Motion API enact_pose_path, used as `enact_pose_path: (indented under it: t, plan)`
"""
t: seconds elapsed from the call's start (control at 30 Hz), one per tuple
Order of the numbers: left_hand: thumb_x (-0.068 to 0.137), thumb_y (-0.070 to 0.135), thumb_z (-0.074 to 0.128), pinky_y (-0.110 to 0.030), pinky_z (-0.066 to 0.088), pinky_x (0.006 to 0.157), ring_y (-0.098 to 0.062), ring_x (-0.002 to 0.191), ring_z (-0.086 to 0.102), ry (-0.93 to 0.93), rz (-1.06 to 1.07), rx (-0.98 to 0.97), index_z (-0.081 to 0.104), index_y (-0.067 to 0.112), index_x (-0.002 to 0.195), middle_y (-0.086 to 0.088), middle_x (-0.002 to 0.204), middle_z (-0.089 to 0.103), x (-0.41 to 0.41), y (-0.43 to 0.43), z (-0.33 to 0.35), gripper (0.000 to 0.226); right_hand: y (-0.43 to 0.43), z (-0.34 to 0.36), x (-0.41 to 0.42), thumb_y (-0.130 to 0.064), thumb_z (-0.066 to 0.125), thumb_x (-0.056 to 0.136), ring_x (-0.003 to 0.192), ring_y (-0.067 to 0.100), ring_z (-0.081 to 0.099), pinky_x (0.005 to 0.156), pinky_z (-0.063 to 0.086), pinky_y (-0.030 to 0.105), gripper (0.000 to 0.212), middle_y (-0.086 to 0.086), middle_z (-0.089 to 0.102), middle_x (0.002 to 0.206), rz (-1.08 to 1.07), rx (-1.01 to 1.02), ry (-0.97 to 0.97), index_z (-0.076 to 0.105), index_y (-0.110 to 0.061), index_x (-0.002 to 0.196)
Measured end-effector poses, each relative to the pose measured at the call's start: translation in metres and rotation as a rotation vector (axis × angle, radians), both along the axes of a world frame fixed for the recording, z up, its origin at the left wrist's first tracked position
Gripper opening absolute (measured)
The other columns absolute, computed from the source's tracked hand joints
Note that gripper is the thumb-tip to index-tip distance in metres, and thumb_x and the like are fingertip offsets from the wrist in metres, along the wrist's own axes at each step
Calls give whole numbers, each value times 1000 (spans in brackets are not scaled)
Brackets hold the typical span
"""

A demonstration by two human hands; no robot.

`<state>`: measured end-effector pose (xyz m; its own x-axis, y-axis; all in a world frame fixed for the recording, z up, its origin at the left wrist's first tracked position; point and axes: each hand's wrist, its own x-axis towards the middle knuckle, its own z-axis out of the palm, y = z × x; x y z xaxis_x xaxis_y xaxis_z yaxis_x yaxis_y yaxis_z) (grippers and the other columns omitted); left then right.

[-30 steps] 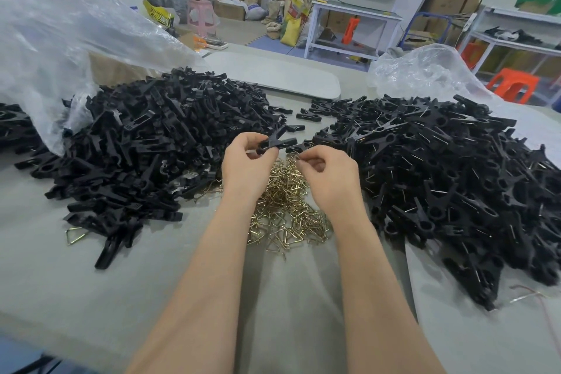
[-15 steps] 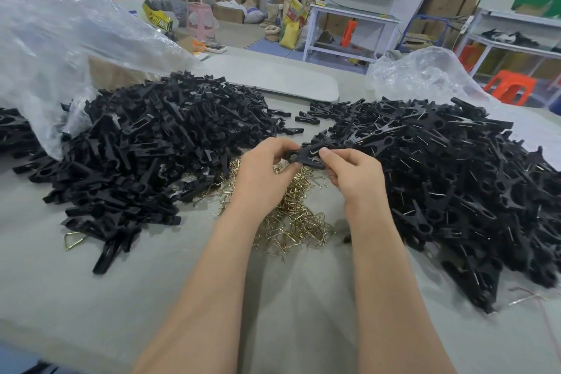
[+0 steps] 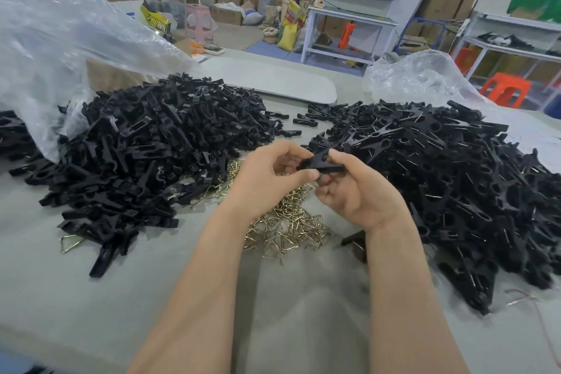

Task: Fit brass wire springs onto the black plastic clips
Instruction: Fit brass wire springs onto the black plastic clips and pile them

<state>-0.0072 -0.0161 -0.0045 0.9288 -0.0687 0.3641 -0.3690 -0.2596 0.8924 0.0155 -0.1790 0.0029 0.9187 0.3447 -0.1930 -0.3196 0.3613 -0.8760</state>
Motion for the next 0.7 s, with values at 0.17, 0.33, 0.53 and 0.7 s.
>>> enact_pose_path:
  t: [0.17,0.33,0.53,0.7]
  plan:
    - [78,21,76,-40,49,92,-3,84,61,72,-144,-37,66,32,87,21,76,65,-6,3,6,17,9,-7,-8,-67,60,61,54,11,55,53,46,21,76,-4,61,65,396,122,25,55,-10,112]
    - [78,16,76,-38,51,87,-16,95,64,70,-181,-63,61,25,82,4,93,68,-6,1,7,19,18,-10,-8,-58,51,76,45,5,45,46,34,16,54,-8,51,55,406,229,22,73,-11,90]
    - [76,14,77,-43,46,99,-13,99,61,37,-158,-47,63,37,92,25,76,61,-7,4,9,31,29,-12,-9,-51,71,71,44,5,38,48,22,20,44,-8,48,51,398,329,1,72,-13,91]
    - [78,13,76,-48,54,87,-28,94,64,65,-144,-94,66,31,99,3,91,64,-8,1,10,29,36,-12,-9,-42,88,50,40,5,38,44,24,18,45,-7,46,54,348,328,-17,72,-13,82]
